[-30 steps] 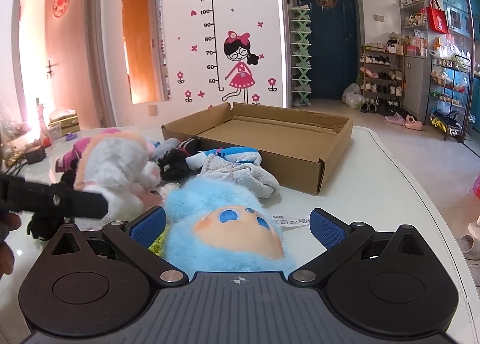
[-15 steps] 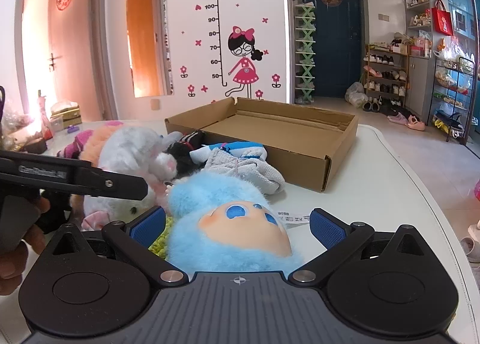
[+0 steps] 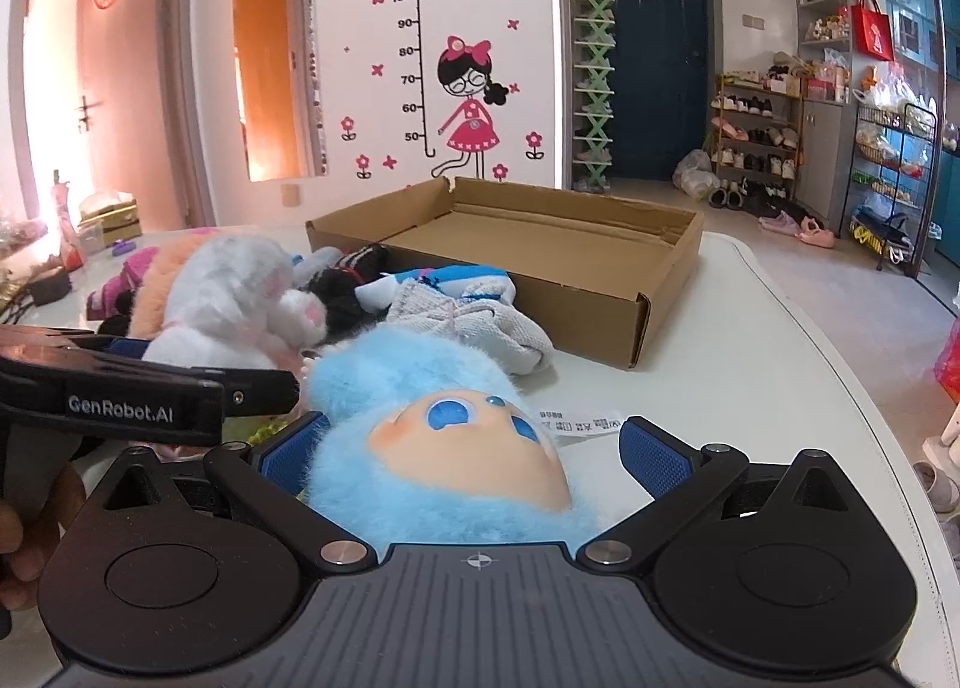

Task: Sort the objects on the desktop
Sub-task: 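Grasp the white plush bunny with the left tool while the right tool grasps the blue-haired doll, then lift both held plush toys and carry them toward the cardboard box, then lower both plush toys into the cardboard box and open both tools, then grasp the pink fuzzy plush with the left tool while the right tool grasps the peach fluffy plush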

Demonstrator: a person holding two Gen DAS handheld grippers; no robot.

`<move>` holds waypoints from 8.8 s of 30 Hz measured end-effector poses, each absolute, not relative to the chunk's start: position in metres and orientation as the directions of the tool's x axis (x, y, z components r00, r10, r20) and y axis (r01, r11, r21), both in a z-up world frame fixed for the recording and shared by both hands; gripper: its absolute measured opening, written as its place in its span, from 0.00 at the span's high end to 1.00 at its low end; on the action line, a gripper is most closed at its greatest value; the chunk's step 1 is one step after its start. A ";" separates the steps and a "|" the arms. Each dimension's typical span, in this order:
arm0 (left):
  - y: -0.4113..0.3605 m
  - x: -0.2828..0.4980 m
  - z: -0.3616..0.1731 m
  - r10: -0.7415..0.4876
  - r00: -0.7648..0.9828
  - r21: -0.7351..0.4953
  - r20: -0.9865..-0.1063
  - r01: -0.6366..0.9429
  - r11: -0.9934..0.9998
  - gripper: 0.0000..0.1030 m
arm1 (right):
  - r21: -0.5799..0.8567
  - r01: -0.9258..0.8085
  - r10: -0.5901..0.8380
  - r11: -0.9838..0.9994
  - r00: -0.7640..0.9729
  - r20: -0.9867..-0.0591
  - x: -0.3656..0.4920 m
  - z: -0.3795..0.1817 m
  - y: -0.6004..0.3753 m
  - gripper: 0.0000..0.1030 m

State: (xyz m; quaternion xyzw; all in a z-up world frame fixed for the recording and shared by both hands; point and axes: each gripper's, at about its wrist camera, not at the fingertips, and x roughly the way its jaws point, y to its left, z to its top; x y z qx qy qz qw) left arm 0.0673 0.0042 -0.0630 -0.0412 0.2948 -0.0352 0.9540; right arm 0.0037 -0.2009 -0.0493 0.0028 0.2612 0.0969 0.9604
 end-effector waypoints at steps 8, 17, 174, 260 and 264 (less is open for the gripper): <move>0.008 0.067 -0.062 -0.046 0.821 -0.064 -0.569 0.011 0.998 0.21 | 0.037 -0.171 0.164 0.985 0.835 -0.526 0.010 -0.054 -0.196 0.00; 0.007 0.065 -0.062 -0.060 0.810 -0.069 -0.583 0.025 0.997 0.35 | 0.034 -0.158 0.150 0.987 0.821 -0.551 0.015 -0.059 -0.193 0.04; 0.061 0.289 -0.017 -0.233 0.741 -0.178 -0.630 0.155 0.972 0.06 | 0.261 0.005 0.115 0.965 0.890 -0.442 0.268 0.023 -0.212 0.18; 0.199 0.142 -0.056 -0.045 0.719 0.017 -0.694 0.079 0.997 0.45 | 0.161 -0.247 0.295 0.955 0.823 -0.486 0.084 -0.050 -0.021 0.46; 0.196 0.135 -0.047 -0.049 0.735 0.010 -0.676 0.076 0.997 0.45 | 0.178 -0.252 0.308 0.951 0.826 -0.473 0.083 -0.049 -0.027 0.48</move>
